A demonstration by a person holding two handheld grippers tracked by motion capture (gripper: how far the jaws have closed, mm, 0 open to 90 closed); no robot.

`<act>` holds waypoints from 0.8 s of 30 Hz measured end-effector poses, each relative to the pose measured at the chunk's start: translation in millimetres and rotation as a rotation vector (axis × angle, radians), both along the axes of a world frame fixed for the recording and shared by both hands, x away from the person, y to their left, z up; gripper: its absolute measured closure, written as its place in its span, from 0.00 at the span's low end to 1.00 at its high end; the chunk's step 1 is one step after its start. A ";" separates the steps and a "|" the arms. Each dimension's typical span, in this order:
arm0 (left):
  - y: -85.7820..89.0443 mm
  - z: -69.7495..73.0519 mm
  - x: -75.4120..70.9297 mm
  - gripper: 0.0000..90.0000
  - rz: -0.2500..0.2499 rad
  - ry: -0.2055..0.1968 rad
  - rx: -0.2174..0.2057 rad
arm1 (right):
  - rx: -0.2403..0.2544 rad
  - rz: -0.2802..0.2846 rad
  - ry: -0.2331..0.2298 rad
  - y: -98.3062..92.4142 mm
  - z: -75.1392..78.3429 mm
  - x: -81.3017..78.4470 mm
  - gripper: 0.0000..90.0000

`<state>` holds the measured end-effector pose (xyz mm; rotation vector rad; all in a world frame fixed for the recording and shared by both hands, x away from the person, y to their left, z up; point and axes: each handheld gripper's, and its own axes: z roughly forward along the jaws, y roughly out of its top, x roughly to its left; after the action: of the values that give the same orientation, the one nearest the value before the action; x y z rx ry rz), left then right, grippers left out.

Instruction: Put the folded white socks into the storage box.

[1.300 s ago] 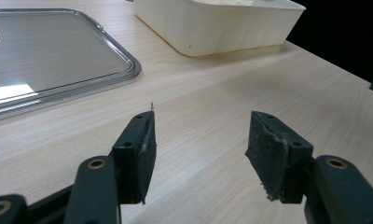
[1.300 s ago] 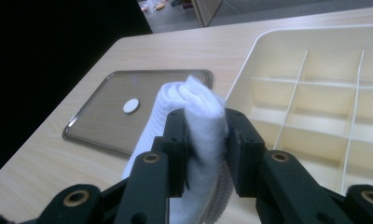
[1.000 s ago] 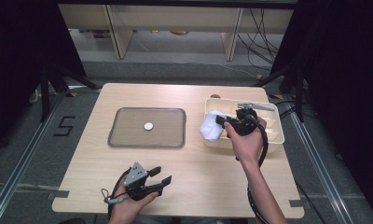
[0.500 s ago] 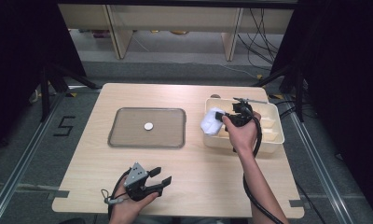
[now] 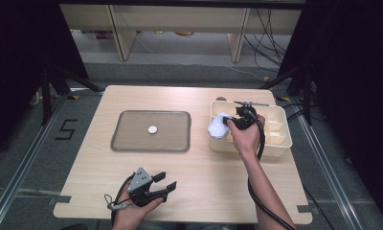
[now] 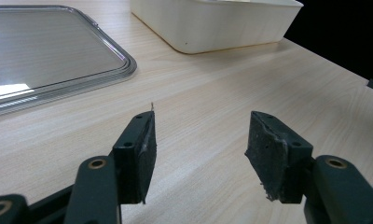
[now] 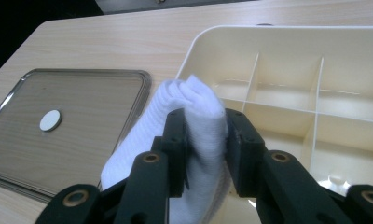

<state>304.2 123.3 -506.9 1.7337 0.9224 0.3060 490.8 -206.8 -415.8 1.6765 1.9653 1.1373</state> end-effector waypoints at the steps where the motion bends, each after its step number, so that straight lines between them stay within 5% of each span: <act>1: 0.3 0.6 -0.3 0.46 0.003 0.002 0.006 | 0.000 0.003 0.004 -0.5 -0.7 1.0 0.80; 19: -1.6 -0.7 -0.4 0.46 0.001 0.008 -0.020 | -0.050 -0.034 0.083 4.7 -12.1 6.7 0.80; 24: -1.7 -0.6 -0.6 0.46 -0.013 0.001 -0.012 | -0.096 -0.025 0.070 6.3 -14.2 7.9 0.80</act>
<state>303.7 121.7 -507.6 1.7279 0.9117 0.2905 498.6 -200.5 -430.0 1.7068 2.0016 0.9718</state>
